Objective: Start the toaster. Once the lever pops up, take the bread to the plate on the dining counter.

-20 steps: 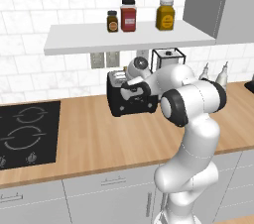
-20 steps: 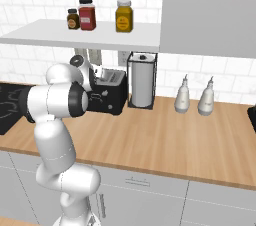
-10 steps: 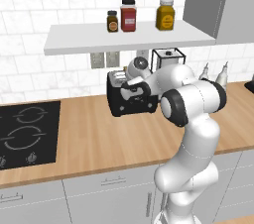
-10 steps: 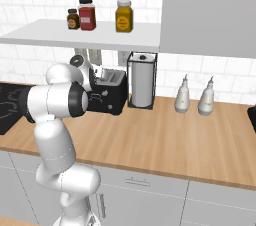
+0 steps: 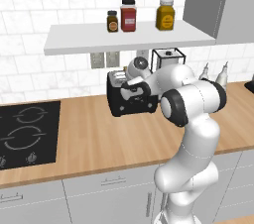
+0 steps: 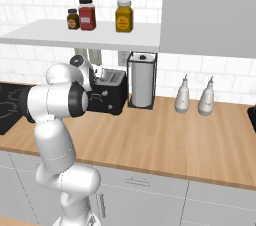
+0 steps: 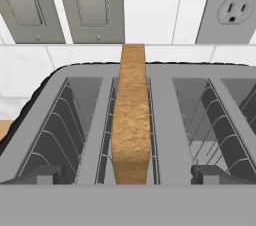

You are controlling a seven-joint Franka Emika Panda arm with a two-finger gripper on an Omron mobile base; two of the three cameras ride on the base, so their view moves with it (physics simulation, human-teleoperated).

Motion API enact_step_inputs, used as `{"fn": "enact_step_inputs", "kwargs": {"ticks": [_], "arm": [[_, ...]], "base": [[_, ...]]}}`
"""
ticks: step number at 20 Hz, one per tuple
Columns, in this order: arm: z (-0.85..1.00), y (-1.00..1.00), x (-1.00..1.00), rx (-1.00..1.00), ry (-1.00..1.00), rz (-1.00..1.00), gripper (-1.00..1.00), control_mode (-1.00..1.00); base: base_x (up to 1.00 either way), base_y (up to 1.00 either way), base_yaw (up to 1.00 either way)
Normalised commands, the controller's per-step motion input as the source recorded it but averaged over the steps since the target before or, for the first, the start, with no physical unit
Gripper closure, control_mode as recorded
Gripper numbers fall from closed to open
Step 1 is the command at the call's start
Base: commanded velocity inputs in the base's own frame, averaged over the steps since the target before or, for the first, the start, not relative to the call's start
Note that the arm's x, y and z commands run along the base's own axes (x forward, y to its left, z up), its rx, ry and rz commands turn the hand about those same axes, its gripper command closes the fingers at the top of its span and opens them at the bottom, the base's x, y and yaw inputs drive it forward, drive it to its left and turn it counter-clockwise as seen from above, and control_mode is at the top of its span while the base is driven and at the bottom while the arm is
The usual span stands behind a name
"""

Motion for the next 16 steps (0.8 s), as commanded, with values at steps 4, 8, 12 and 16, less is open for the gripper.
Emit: {"fn": "enact_step_inputs", "kwargs": {"ticks": [4, 8, 12, 16], "arm": [[0.0, 0.0, 0.0, 0.0, 0.0, 0.0, -1.0, -1.0], [0.0, 0.0, 0.0, 0.0, -0.05, 0.0, -1.0, -1.0], [0.0, 0.0, 0.0, 0.0, -0.11, 0.0, -1.0, -1.0], [0.0, 0.0, 0.0, 0.0, -0.07, 0.0, -1.0, -1.0]], "base": [[0.0, 0.0, 0.0], [0.0, 0.0, 0.0], [0.0, 0.0, 0.0], [0.0, 0.0, 0.0]]}}
